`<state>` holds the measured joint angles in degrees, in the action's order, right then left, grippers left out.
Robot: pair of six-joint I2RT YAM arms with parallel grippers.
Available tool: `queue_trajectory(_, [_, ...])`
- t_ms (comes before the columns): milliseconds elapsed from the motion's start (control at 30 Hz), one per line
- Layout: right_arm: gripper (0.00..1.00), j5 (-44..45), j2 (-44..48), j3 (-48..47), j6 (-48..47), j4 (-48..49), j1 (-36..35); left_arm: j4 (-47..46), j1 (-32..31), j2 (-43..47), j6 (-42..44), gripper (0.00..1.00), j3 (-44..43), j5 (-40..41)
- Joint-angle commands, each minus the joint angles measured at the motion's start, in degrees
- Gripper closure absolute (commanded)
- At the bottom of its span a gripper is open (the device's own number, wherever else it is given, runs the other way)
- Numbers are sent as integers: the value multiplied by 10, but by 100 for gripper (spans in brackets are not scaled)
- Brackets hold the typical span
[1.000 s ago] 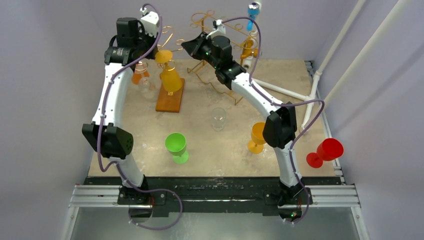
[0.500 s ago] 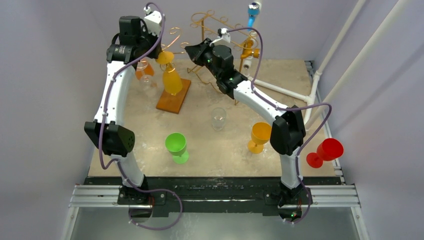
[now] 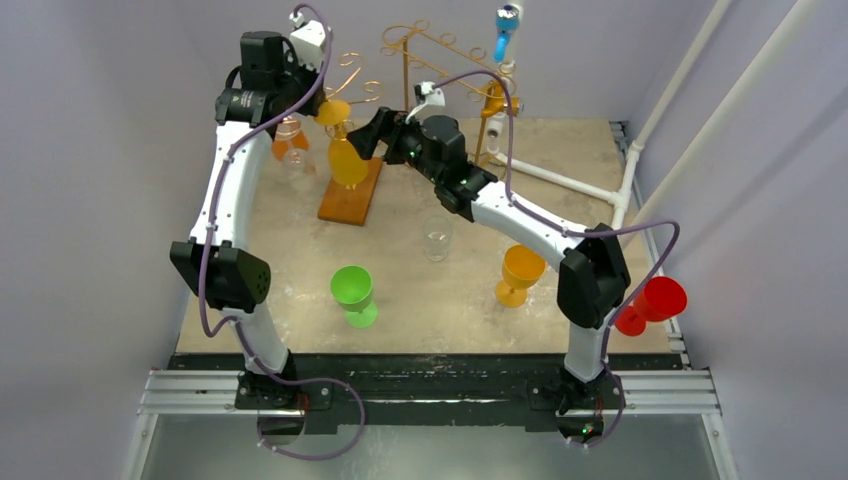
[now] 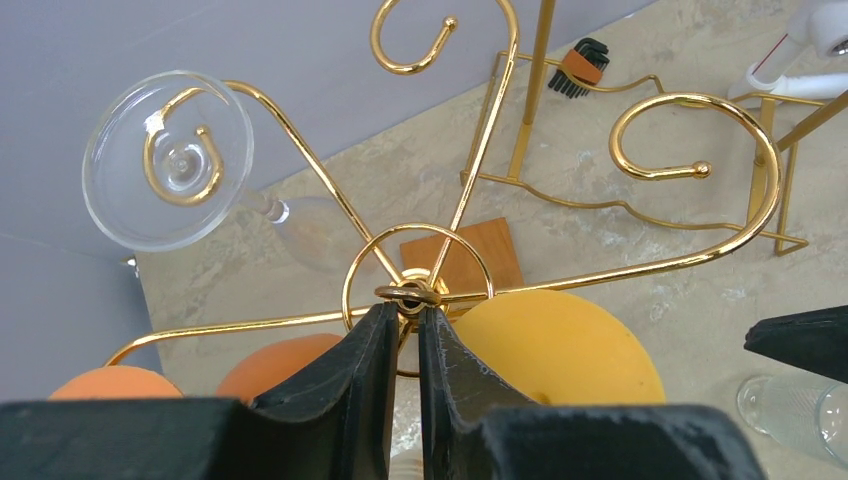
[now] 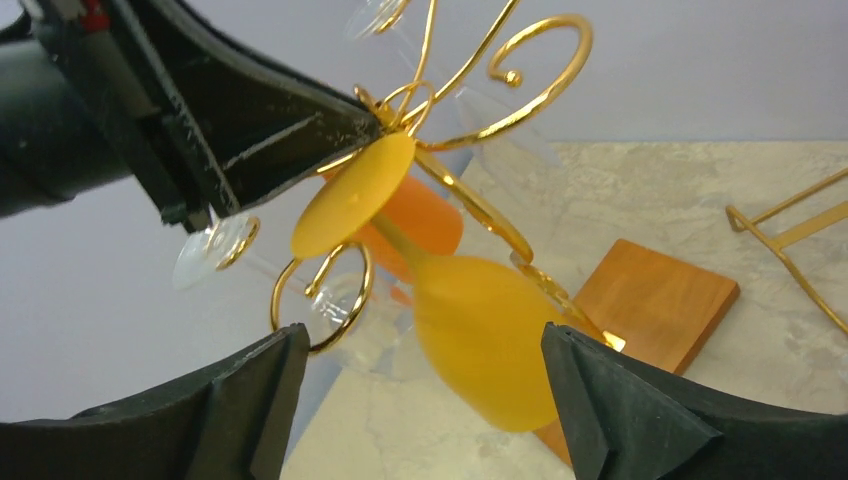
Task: Place the wine glass upside down on the wine glass rack
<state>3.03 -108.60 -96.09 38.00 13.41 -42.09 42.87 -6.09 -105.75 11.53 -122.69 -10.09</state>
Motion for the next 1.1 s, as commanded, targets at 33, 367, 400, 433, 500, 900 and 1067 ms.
queue_trajectory(33, [1,-39,58,59,-94,63,6,-26,1,-7,3,84,-9,6])
queue_trajectory(367, [1,-188,47,134,-248,162,11,-21,1,4,1,68,-11,-2])
queue_trajectory(400, [1,-200,37,129,-259,161,11,-20,1,7,-1,66,-13,-5])
queue_trajectory(433, [1,-211,27,127,-267,166,11,-19,1,11,-3,62,-15,-8])
queue_trajectory(500, [1,-222,9,119,-282,174,11,-18,1,19,-7,56,-19,-17])
queue_trajectory(900, [1,-209,-72,56,-312,229,11,9,1,83,-14,44,-21,-48])
queue_trajectory(1067, [1,-189,-113,19,-327,232,11,25,1,119,-8,41,-14,-52])
